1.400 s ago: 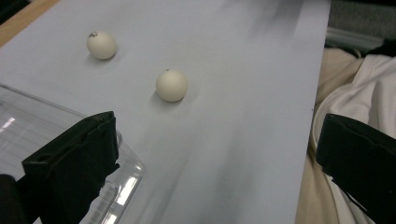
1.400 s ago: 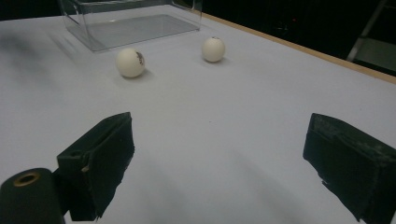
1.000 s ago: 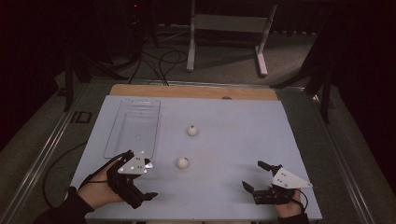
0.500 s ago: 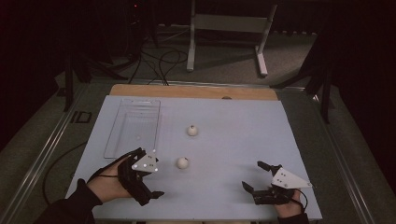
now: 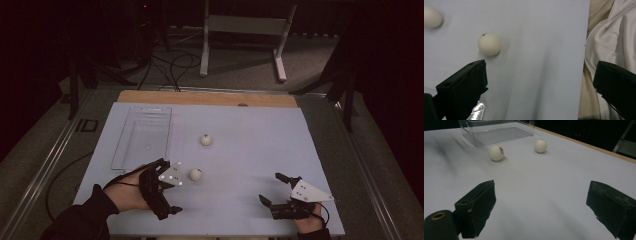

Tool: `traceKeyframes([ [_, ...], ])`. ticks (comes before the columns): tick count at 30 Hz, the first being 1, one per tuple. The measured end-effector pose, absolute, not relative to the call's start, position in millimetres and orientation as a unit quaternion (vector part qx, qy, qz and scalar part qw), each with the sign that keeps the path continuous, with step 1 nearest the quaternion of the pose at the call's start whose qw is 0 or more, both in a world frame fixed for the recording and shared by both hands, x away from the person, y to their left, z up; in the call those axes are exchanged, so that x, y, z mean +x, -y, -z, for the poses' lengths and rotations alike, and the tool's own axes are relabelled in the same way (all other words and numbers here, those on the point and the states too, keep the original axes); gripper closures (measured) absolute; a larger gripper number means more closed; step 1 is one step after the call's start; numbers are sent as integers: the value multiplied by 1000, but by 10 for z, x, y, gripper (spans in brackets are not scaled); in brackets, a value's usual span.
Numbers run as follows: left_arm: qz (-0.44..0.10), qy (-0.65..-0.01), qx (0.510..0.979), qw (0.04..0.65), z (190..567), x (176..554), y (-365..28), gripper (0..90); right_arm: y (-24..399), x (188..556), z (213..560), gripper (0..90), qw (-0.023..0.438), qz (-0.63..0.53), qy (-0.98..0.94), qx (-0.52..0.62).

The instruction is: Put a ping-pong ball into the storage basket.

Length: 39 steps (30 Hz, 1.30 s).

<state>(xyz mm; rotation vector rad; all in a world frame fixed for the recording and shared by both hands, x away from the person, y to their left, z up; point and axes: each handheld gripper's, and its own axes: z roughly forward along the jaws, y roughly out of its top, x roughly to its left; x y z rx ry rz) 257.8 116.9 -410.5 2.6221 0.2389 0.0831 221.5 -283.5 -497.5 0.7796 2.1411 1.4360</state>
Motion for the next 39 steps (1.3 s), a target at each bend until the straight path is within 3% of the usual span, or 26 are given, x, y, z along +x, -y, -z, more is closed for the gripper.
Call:
traceKeyframes([
  [11,-2,-80,974,211,4175,2619,-1012,2,2831,2216,4976,86,221,-519,-777,279],
  [39,-10,-47,971,235,3965,2914,-817,1,2822,2213,4977,86,221,-522,-775,279],
])
